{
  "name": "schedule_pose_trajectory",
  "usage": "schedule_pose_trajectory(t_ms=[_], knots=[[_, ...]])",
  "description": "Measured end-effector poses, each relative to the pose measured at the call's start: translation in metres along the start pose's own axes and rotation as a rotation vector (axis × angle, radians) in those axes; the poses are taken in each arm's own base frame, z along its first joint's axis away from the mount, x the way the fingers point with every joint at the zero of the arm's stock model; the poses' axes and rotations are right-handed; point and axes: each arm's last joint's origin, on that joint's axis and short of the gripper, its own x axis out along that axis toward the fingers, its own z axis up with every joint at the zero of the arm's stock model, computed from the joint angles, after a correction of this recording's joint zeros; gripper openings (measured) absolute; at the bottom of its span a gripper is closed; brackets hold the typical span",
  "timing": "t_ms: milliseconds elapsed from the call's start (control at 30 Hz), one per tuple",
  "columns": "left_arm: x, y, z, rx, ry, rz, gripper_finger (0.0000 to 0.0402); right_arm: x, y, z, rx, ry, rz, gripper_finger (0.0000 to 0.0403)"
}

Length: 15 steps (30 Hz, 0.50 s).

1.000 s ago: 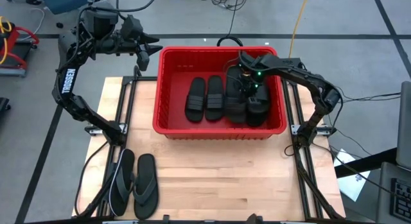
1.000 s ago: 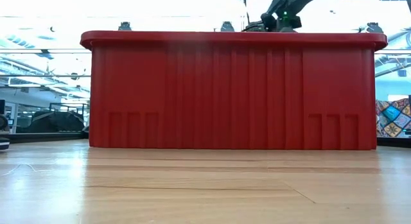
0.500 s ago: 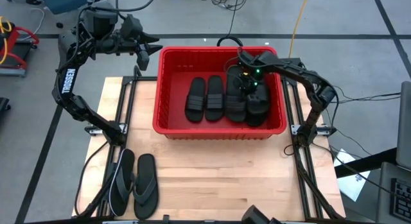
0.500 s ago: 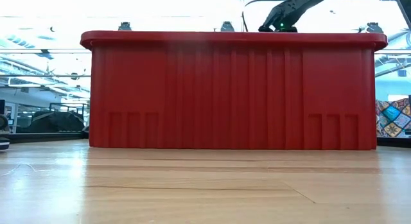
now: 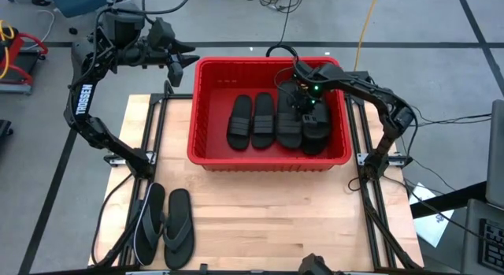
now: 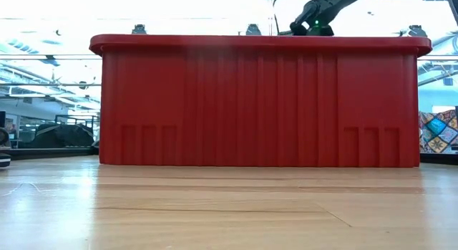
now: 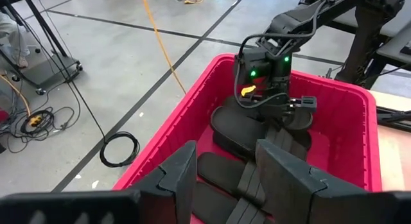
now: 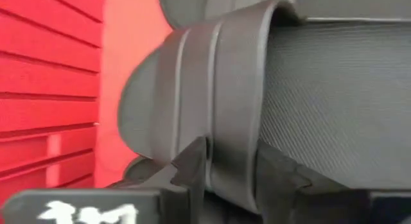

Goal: Pick and place slides into bin
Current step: Put the black slide into the red bin, then put the right black slipper into the red bin

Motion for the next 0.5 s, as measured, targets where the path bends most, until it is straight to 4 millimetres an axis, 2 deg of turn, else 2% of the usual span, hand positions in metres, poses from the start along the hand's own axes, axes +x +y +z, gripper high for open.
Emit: schedule_pose_trajectory(t_ms=[233,400,500], knots=[[0.0,0.0,0.0,0.007,0.0,-0.014,0.0159,-0.022,0.012,0.0,0.012,-0.005,-0.116,0.0138],[0.0,0.0,0.0,0.018,0.0,-0.014,0.0159,-0.043,0.026,0.002,0.021,0.047,-0.353,0.0148],[0.0,0.0,0.0,0.018,0.0,-0.014,0.0159,-0.062,0.039,0.008,0.063,-0.054,-0.47,0.014]])
